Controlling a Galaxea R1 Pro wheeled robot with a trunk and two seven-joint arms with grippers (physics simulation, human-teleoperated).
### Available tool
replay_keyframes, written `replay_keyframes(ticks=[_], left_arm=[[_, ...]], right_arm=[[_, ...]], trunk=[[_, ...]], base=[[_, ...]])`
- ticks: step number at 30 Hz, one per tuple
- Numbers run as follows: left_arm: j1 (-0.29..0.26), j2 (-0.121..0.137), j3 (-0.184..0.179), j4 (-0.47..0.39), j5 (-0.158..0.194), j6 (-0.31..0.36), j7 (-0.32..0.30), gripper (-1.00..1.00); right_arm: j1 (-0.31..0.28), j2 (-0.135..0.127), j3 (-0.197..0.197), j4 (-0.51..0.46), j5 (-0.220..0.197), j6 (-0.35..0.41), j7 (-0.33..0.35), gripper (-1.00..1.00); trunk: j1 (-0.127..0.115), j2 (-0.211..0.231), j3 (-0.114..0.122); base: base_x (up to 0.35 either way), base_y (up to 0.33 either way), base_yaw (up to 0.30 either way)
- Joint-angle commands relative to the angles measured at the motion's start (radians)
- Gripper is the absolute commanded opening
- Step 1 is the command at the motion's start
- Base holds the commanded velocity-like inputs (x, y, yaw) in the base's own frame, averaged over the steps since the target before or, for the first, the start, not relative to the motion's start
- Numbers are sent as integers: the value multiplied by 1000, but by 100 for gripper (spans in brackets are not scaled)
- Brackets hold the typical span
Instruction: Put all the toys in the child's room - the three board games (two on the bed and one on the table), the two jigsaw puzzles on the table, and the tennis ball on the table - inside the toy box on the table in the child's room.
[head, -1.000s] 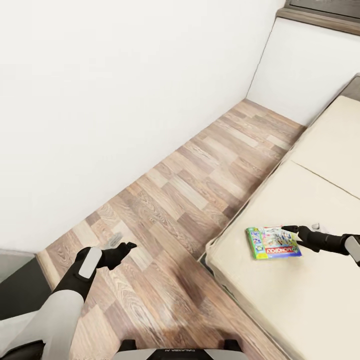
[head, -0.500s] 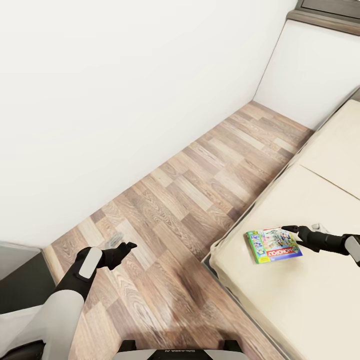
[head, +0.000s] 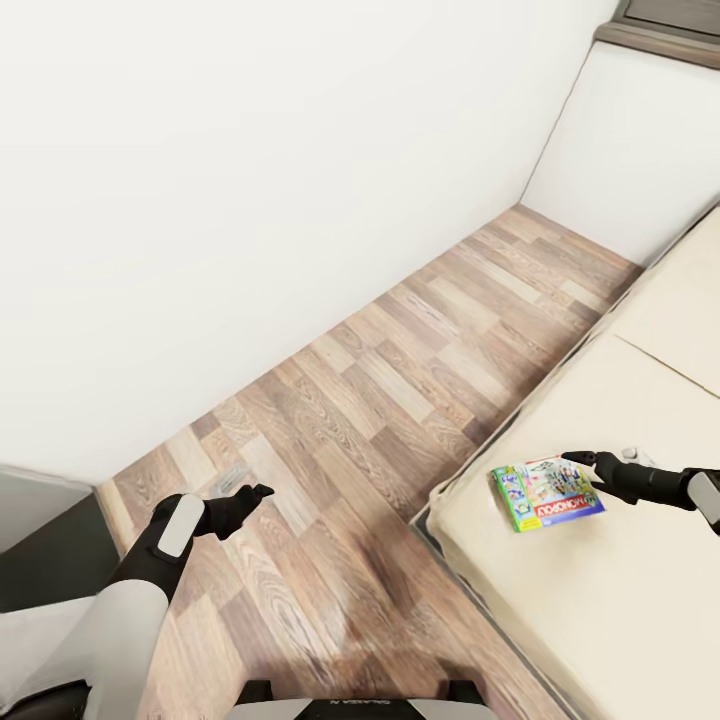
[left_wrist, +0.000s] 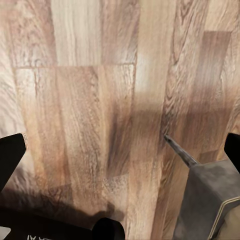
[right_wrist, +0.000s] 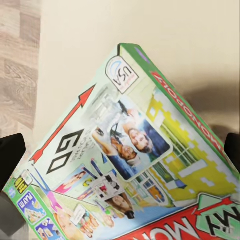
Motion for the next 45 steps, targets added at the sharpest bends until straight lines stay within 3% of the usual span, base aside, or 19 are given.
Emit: replay_keyframes(ticks=[1,18,45], left_arm=[[0,0,1,-1,11,5,9,100],[0,-1,1,-1,11,4,9,100],[3,-3,0,-1,10,3,9,100]], right_arm=[[0,0,-3,0,-5,7,-1,100],[0,2,-2,0,-5,7,-1,100],[0,4,-2,2,-5,-19,-1,100]], trunk=[[0,0,-1],[0,0,-1],[0,0,-1]], base=[[-135,0,184],[-123,0,189],[-6,0,16]])
